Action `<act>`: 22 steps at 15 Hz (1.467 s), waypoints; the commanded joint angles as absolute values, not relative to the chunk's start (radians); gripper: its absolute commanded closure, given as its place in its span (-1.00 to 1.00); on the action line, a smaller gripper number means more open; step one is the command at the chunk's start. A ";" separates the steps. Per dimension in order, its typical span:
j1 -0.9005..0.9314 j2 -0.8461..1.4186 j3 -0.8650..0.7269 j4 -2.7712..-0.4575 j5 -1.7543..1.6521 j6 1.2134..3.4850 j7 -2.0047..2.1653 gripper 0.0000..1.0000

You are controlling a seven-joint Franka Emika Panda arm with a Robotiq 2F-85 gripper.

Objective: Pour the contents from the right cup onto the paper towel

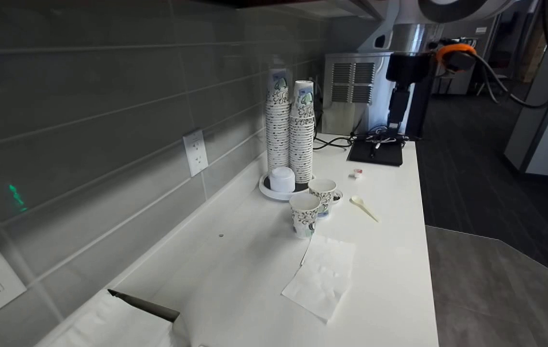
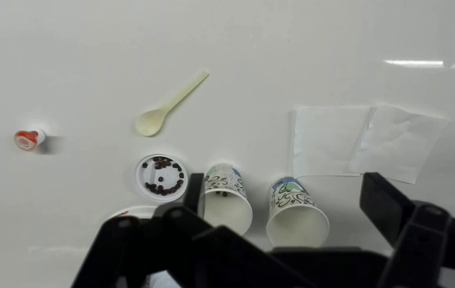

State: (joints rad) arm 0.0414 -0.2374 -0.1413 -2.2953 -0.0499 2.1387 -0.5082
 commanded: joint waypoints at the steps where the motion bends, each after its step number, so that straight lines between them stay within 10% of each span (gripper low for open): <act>1: 0.048 -0.118 -0.139 -2.277 -0.004 2.223 -0.670 -1.00; 22: -0.034 0.185 -0.016 -2.192 0.069 2.493 -1.201 -1.00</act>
State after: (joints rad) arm 0.0055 0.1272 -0.0631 -2.2211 0.0000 2.4646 -1.0748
